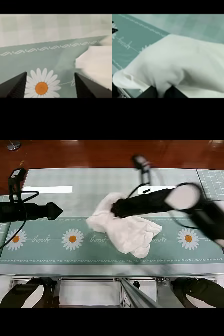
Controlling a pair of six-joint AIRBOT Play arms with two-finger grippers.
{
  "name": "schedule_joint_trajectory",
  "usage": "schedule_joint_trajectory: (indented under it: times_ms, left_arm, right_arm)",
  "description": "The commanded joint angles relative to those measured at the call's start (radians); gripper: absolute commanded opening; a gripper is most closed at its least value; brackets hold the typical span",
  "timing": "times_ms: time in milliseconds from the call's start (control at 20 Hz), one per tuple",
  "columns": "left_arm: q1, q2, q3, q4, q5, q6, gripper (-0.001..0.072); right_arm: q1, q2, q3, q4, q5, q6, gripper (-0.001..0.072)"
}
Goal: Fold the shirts.
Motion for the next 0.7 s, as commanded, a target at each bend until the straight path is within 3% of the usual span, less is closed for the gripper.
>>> schedule_joint_trajectory:
  times_ms: [0, 50, 100, 200, 300, 400, 450, 550, 650]
  left_arm:
    - [0.000, -0.001, 0.000, 0.000, 0.002, -0.016, 0.0701]
    - [0.000, -0.001, 0.000, 0.000, 0.002, -0.016, 0.0702]
    - [0.000, -0.001, 0.000, -0.001, -0.006, -0.027, 0.0702]
    - [-0.001, -0.002, 0.000, -0.008, -0.055, -0.053, 0.0701]
    - [-0.003, -0.002, 0.000, -0.018, -0.140, -0.048, 0.0702]
    - [0.004, -0.002, -0.006, 0.088, -0.195, -0.029, 0.0702]
    - [0.032, -0.002, -0.028, 0.151, -0.195, -0.082, 0.0702]
    - [0.111, -0.010, -0.111, 0.049, -0.193, -0.068, 0.0701]
    - [0.146, -0.026, -0.261, -0.130, -0.153, -0.017, 0.0701]
  right_arm:
    - [0.134, -0.283, 0.023, 0.135, -0.143, 0.013, 0.0032]
    - [0.134, -0.341, 0.055, 0.188, -0.113, -0.011, 0.0197]
    - [0.127, -0.388, 0.095, 0.242, -0.052, -0.050, 0.0633]
    - [0.058, -0.410, 0.173, 0.243, 0.105, -0.127, 0.0620]
    - [-0.076, -0.354, 0.212, 0.177, 0.282, -0.133, 0.0619]
    - [-0.243, -0.233, 0.203, 0.012, 0.442, -0.125, 0.0619]
    - [-0.319, -0.157, 0.172, -0.089, 0.490, -0.111, 0.0619]
    - [-0.485, 0.042, 0.006, -0.229, 0.478, -0.112, 0.0618]
    - [-0.661, 0.243, -0.255, -0.202, 0.380, -0.111, 0.0618]
